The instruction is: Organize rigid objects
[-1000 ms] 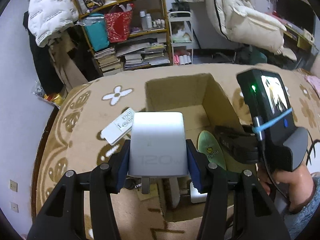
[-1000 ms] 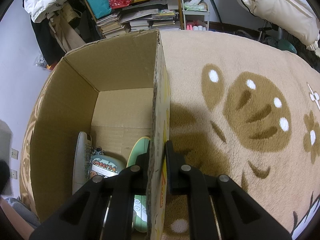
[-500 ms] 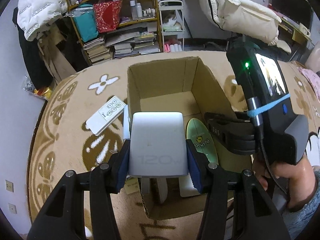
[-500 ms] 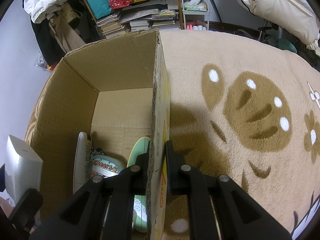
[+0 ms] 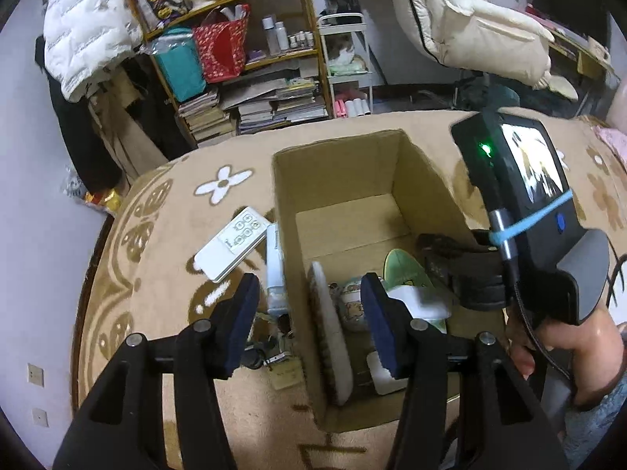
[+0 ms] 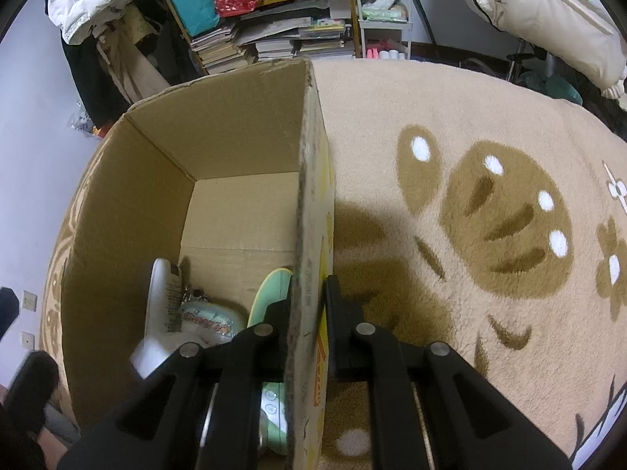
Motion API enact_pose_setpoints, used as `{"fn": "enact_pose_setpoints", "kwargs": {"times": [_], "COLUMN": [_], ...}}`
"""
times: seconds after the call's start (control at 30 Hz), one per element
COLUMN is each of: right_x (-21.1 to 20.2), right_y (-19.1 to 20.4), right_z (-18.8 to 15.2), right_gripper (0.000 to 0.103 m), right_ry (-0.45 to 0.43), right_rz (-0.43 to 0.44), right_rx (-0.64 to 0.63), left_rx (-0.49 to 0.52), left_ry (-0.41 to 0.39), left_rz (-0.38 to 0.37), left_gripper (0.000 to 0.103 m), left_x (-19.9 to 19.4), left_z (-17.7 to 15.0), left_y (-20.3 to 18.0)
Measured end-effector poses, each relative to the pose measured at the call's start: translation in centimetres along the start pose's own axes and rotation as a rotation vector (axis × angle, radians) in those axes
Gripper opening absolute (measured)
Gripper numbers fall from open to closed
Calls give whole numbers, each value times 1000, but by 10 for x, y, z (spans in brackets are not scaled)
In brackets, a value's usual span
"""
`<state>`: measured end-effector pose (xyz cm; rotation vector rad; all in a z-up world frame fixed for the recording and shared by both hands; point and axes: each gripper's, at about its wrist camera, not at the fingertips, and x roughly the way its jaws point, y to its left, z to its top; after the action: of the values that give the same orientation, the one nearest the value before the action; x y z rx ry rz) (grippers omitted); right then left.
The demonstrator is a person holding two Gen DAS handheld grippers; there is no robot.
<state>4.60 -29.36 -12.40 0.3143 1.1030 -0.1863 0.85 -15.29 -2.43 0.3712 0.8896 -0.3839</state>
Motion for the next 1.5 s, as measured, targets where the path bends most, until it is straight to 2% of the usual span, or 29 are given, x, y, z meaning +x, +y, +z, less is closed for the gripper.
{"fn": "enact_pose_setpoints", "kwargs": {"times": [0.1,0.2,0.27,0.33,0.53,0.6,0.83,1.1,1.23,1.33,1.5], "right_x": [0,-1,-1,-1,-1,-1,-1,0,0,0,0], "right_y": [1,1,3,1,1,1,2,1,2,1,1], "right_z": [0,0,0,0,0,0,0,1,1,1,1], "right_gripper": [11,11,11,11,11,11,11,11,11,11,11], "right_ry": [0,0,1,0,0,0,1,1,1,1,1], "right_rz": [9,9,9,8,8,9,9,10,9,10,10], "right_rx": [6,6,6,5,5,6,6,6,6,7,6], "left_rx": [-25,-50,-75,-105,-254,-276,-190,-265,-320,-353,-320], "left_ry": [-14,-34,-39,-39,23,45,78,163,231,270,303], "left_rz": [18,39,49,55,83,84,164,118,12,-24,-37], "left_gripper": [65,81,96,100,100,100,100,100,100,100,100], "left_x": [-4,-10,-11,-9,11,18,35,60,77,89,99], "left_z": [3,6,7,6,0,-5,-18,-32,-41,-47,-52], "left_y": [14,29,41,53,88,95,102,128,142,146,136]}}
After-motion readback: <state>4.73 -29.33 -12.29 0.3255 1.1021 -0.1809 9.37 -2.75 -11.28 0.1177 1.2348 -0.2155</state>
